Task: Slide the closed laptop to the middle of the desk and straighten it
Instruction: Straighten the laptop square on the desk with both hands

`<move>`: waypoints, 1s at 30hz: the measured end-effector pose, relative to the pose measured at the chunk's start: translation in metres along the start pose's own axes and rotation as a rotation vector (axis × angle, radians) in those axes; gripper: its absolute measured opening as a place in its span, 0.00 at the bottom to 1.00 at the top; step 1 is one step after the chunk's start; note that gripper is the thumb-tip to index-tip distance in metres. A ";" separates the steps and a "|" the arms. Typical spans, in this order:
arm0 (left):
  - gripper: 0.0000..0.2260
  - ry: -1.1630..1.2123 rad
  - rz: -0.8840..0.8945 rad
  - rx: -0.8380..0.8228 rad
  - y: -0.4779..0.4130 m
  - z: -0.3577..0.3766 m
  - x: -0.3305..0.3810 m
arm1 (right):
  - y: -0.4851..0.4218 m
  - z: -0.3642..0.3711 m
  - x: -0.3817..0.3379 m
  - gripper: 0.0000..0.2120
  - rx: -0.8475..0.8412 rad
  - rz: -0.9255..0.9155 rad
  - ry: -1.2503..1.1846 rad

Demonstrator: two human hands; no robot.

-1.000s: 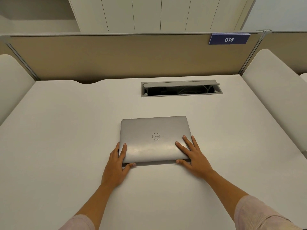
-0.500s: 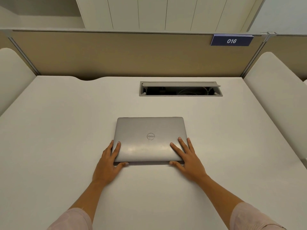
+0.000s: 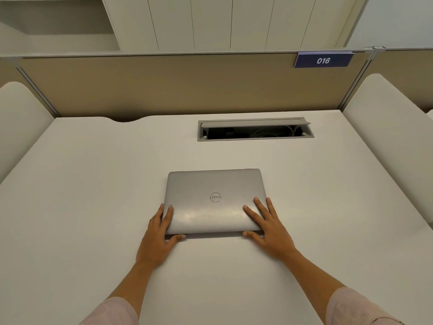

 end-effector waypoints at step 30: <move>0.35 -0.356 0.105 -0.030 0.065 0.034 0.018 | 0.057 0.038 -0.050 0.38 -0.078 0.181 0.208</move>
Point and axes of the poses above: each hand's wrist, its own y-axis away from the middle knuckle, its own z-axis out of the palm, x = y × z, the point moved 8 cm from there along -y, towards the middle knuckle, and after that the axes turned 6 degrees about -z, right-handed, at the moved point
